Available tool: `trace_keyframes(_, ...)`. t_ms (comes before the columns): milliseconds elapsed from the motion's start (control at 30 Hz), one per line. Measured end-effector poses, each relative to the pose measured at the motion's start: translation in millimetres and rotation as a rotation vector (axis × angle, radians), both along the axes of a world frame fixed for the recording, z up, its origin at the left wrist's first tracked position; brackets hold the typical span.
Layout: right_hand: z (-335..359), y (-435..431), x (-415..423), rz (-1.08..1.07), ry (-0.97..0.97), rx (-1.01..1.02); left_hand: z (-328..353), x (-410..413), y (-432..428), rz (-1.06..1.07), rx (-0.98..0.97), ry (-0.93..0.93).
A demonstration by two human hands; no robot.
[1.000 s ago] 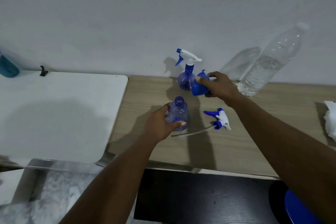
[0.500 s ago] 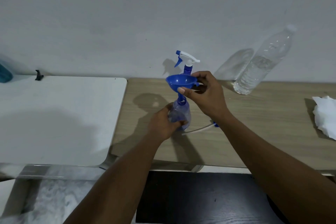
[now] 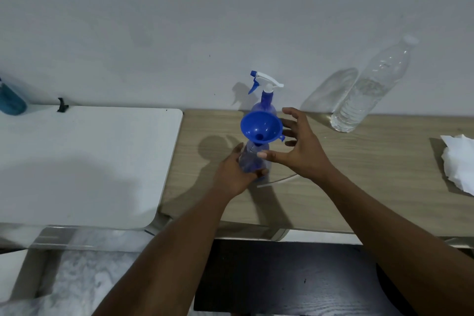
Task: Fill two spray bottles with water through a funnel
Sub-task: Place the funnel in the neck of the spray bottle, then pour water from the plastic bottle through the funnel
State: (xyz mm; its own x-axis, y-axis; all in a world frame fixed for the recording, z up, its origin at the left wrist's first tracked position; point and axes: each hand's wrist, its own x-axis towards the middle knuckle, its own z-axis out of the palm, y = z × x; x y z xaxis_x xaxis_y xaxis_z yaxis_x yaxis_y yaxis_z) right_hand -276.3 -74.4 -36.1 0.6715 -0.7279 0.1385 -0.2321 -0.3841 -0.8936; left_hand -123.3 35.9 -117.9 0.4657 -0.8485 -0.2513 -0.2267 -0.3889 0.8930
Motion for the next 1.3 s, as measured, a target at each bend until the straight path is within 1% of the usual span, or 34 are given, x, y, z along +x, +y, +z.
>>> trace_keyframes(100, 0.3, -4.3, -16.7, -0.009, 0.032, 0.03, 0.0, -7.4, 4.6, 0.069, 0.073, -0.054)
trace_keyframes(167, -3.1, -6.7, -33.3, -0.048, 0.045, 0.053, 2.0, -13.9, 11.8, 0.156, 0.099, -0.176)
trace_keyframes(233, -10.3, -11.5, -54.7, -0.097, 0.066, 0.069, -2.4, -24.5, 21.6, 0.216, 0.045, -0.313)
trace_keyframes(333, -18.5, -25.5, -88.1, -0.173, 0.108, 0.07, -12.9, -45.5, 29.8, 0.185, -0.056, -0.524)
trace_keyframes(433, -15.2, -49.7, -117.5, -0.239, 0.142, 0.011, -11.1, -76.1, 18.1, 0.148, -0.086, -0.603)
trace_keyframes(533, 4.4, -85.6, -140.5, -0.338, 0.088, -0.132, 8.0, -116.6, -11.9, 0.108, -0.105, -0.653)
trace_keyframes(633, 41.6, -133.1, -153.1, -0.44, 0.02, -0.28, 30.3, -153.3, -58.1, 0.041, -0.136, -0.647)
trace_keyframes(700, 70.7, -168.3, -154.6, -0.446, 0.043, -0.359, 45.0, -168.9, -95.5, 0.016, -0.136, -0.624)
trace_keyframes(733, 84.6, -185.6, -153.0, -0.423, 0.084, -0.397, 53.7, -174.8, -114.4, 0.009, -0.13, -0.6)
trace_keyframes(833, 115.2, -232.6, -140.5, -0.302, 0.305, -0.489, 78.7, -185.3, -167.8, 0.008, -0.093, -0.511)
trace_keyframes(900, 122.2, -256.3, -131.1, -0.218, 0.507, -0.521, 89.9, -189.7, -194.1, 0.021, -0.068, -0.438)
trace_keyframes(967, 123.4, -270.0, -125.2, -0.148, 0.626, -0.526, 96.1, -193.0, -211.9, 0.024, -0.028, -0.379)
trace_keyframes(1133, 124.4, -268.8, -120.3, -0.107, 0.614, -0.667, 106.7, -205.2, -228.0, 0.014, 0.007, -0.323)
trace_keyframes(1300, 130.8, -251.9, -136.1, -0.057, 0.565, -0.795, 106.6, -214.2, -232.3, 0.053, -0.061, -0.253)
